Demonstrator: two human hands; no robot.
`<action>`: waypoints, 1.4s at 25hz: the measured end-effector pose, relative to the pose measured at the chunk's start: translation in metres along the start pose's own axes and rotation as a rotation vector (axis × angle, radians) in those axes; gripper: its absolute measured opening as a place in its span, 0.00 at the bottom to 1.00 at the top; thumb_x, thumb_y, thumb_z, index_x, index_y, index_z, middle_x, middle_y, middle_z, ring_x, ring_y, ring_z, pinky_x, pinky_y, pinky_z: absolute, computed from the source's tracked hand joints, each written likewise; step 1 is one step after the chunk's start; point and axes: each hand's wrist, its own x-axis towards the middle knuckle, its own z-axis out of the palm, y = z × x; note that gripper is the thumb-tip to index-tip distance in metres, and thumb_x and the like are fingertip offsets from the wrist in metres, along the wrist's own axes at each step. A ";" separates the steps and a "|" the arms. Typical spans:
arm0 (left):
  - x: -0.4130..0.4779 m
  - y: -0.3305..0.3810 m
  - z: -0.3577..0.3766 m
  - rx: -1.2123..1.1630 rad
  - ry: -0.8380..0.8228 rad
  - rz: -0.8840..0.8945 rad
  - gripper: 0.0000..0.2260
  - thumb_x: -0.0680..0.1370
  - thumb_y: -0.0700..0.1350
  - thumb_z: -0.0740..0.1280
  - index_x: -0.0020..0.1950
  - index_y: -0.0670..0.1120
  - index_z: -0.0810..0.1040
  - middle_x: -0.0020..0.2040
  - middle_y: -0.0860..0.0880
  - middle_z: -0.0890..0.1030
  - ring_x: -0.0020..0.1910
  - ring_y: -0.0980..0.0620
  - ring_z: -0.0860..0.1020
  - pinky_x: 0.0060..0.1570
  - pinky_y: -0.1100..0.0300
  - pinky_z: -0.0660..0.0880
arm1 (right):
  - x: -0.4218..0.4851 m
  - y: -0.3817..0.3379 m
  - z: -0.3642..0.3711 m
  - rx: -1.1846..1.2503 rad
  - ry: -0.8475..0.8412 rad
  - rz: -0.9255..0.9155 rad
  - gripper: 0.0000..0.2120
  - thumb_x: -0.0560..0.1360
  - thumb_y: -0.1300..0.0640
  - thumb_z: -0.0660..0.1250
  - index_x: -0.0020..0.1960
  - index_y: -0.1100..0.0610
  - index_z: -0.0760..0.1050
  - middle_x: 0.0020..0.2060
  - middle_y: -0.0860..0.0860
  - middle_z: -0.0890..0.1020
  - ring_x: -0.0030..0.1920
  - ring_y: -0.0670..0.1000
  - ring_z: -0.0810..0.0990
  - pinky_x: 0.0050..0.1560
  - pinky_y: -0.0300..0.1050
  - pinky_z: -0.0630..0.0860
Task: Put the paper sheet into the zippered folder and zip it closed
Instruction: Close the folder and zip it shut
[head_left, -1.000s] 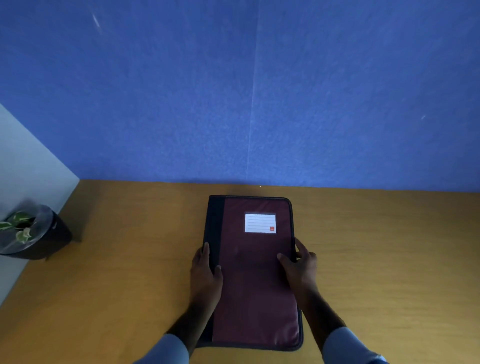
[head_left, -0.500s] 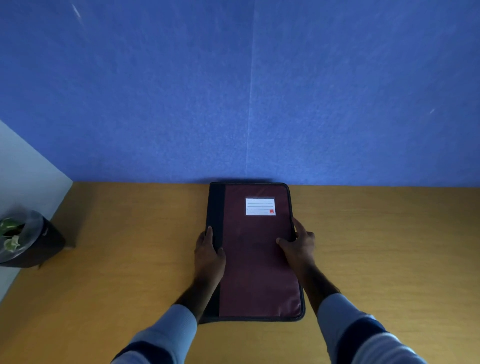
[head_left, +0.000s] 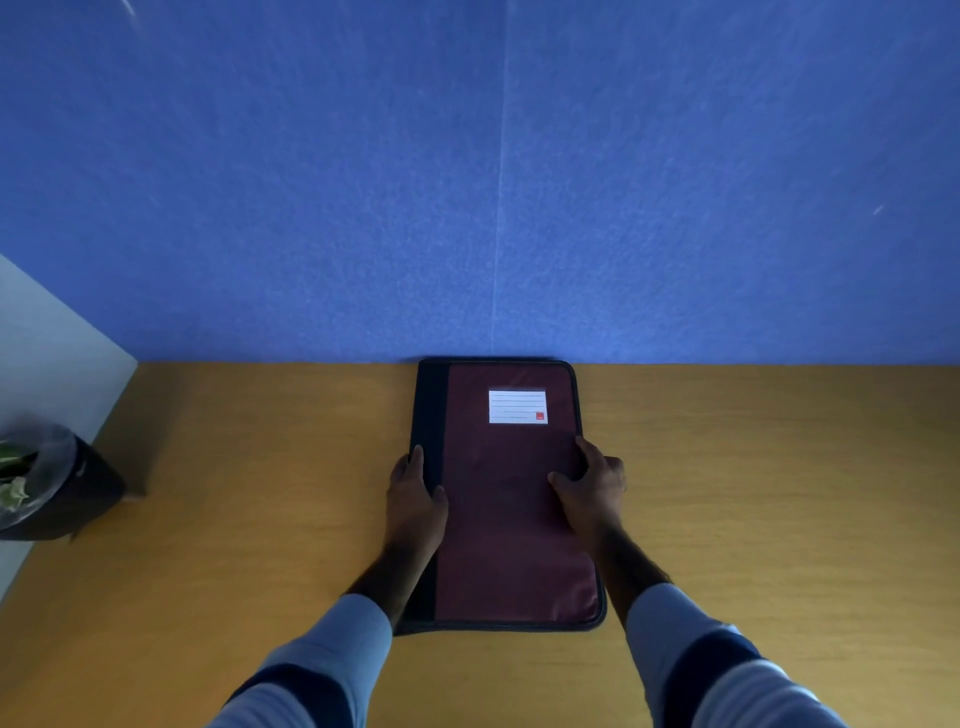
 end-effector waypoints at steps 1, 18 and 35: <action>0.000 -0.002 -0.001 0.024 -0.004 0.012 0.31 0.82 0.40 0.64 0.82 0.44 0.55 0.81 0.41 0.60 0.80 0.45 0.60 0.79 0.49 0.59 | -0.002 -0.001 0.000 -0.032 0.004 -0.010 0.36 0.74 0.52 0.74 0.78 0.49 0.65 0.68 0.57 0.69 0.69 0.59 0.67 0.67 0.55 0.70; -0.023 -0.040 0.015 0.385 -0.014 0.272 0.35 0.83 0.59 0.56 0.83 0.46 0.44 0.83 0.47 0.39 0.82 0.47 0.41 0.79 0.54 0.50 | -0.051 0.029 0.035 -0.622 0.013 -0.323 0.43 0.78 0.27 0.45 0.83 0.51 0.44 0.82 0.54 0.40 0.81 0.53 0.38 0.80 0.57 0.51; -0.023 -0.028 -0.004 0.528 -0.060 0.277 0.37 0.83 0.64 0.50 0.82 0.45 0.38 0.82 0.47 0.35 0.82 0.48 0.39 0.81 0.53 0.46 | -0.066 0.011 0.010 -0.749 -0.002 -0.425 0.43 0.78 0.30 0.38 0.83 0.57 0.45 0.83 0.56 0.45 0.82 0.56 0.39 0.79 0.55 0.37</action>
